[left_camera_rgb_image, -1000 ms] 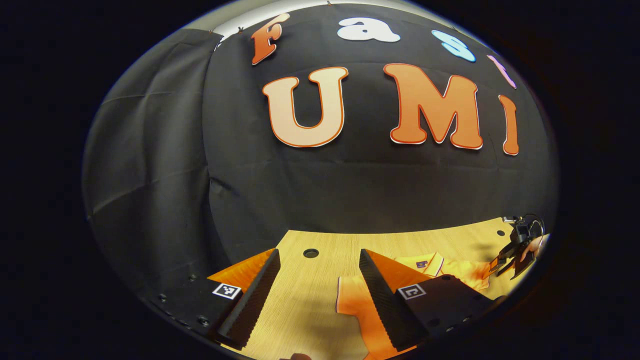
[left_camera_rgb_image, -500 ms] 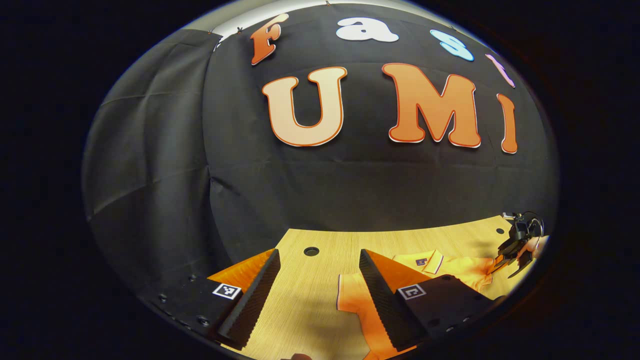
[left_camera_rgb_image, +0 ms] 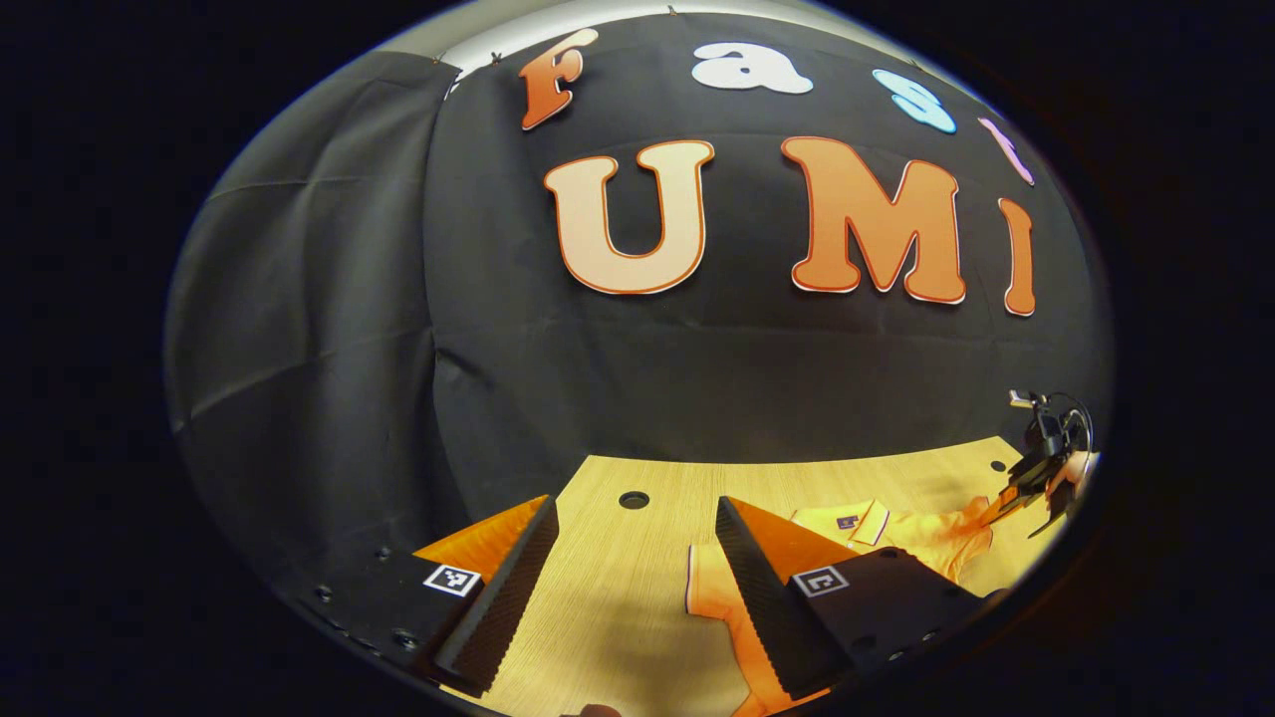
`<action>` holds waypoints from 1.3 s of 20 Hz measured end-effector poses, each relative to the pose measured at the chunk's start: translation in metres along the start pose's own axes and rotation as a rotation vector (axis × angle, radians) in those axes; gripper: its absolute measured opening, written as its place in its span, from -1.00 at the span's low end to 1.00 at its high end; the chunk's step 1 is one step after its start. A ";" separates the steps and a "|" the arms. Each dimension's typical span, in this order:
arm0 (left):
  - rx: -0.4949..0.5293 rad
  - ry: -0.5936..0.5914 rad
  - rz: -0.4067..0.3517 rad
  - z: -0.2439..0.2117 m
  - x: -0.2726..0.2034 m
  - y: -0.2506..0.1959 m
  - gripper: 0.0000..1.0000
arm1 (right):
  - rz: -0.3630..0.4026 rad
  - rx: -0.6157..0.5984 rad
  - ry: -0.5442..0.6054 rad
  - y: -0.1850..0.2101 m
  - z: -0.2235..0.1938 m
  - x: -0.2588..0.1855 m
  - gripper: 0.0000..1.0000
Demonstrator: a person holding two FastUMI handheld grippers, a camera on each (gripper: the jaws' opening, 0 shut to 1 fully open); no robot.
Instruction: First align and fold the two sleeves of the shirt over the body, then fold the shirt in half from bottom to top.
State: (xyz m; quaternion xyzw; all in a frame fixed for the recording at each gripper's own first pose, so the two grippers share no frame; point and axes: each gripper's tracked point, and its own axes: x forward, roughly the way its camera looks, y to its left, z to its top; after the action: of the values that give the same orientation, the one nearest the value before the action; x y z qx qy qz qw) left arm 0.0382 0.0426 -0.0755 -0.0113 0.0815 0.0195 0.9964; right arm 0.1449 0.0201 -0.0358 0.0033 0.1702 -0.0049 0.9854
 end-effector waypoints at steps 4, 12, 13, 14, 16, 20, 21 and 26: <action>-0.007 -0.014 -0.007 0.002 -0.006 0.011 0.95 | 0.044 -0.068 -0.056 0.040 0.012 -0.031 -0.90; -0.037 -0.016 0.018 -0.006 -0.013 0.059 0.95 | 0.140 -0.193 -0.081 0.131 -0.004 -0.063 -0.89; -0.040 -0.015 0.023 -0.009 -0.015 0.066 0.94 | 0.148 -0.205 -0.076 0.141 -0.007 -0.065 -0.89; -0.042 -0.015 0.028 -0.009 -0.017 0.073 0.94 | 0.155 -0.224 -0.076 0.150 -0.011 -0.065 -0.90; -0.043 -0.013 0.036 -0.013 -0.018 0.085 0.94 | 0.140 -0.267 -0.074 0.161 -0.019 -0.062 -0.90; -0.046 -0.008 0.051 -0.016 -0.023 0.106 0.94 | 0.139 -0.313 -0.073 0.184 -0.030 -0.056 -0.90; -0.046 -0.006 0.055 -0.019 -0.023 0.110 0.94 | 0.142 -0.313 -0.067 0.189 -0.032 -0.056 -0.90; -0.036 -0.004 0.065 -0.023 -0.025 0.123 0.94 | 0.175 -0.300 -0.052 0.211 -0.043 -0.052 -0.87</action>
State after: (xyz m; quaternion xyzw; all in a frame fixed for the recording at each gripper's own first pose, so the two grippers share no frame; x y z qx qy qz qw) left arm 0.0049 0.1640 -0.0970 -0.0267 0.0797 0.0532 0.9950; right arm 0.0836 0.2318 -0.0576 -0.1291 0.1425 0.1065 0.9755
